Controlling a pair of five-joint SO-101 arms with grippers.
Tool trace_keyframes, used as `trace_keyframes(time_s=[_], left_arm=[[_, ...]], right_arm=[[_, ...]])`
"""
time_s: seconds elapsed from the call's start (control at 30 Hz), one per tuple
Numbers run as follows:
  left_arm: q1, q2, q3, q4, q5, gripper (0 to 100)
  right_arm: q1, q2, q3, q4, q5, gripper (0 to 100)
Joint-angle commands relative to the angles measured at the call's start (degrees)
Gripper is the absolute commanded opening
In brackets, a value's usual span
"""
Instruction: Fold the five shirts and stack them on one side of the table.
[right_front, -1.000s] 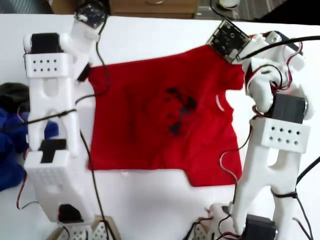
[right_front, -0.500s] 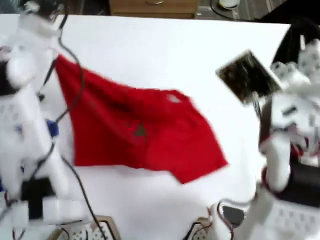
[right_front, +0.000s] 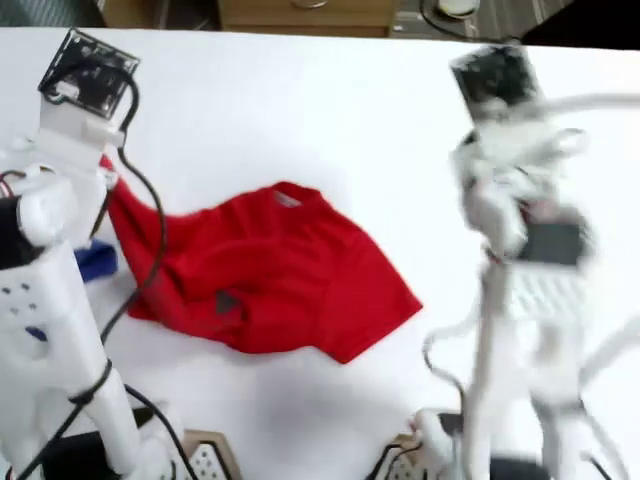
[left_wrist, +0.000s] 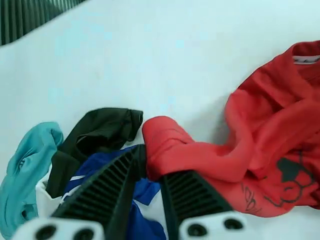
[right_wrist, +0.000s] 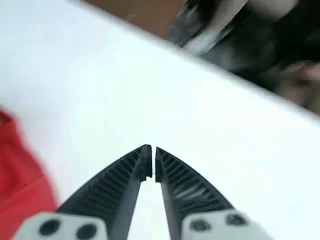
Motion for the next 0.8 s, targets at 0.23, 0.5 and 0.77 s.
trace_keyframes(time_s=[0.23, 0.5, 0.77], left_arm=[[-7.12, -1.23, 8.92, -9.32, -3.96, 3], [-9.14, -1.23, 12.79, -9.85, -3.96, 3], [-15.21, -1.23, 12.88, -11.52, -5.45, 3]], right_arm=[[-23.16, 38.20, -6.42, 8.75, -5.45, 22.3], [-29.93, 48.04, -20.04, 12.88, -5.45, 26.1], [-34.95, 53.76, -30.68, 12.97, -10.81, 25.9]])
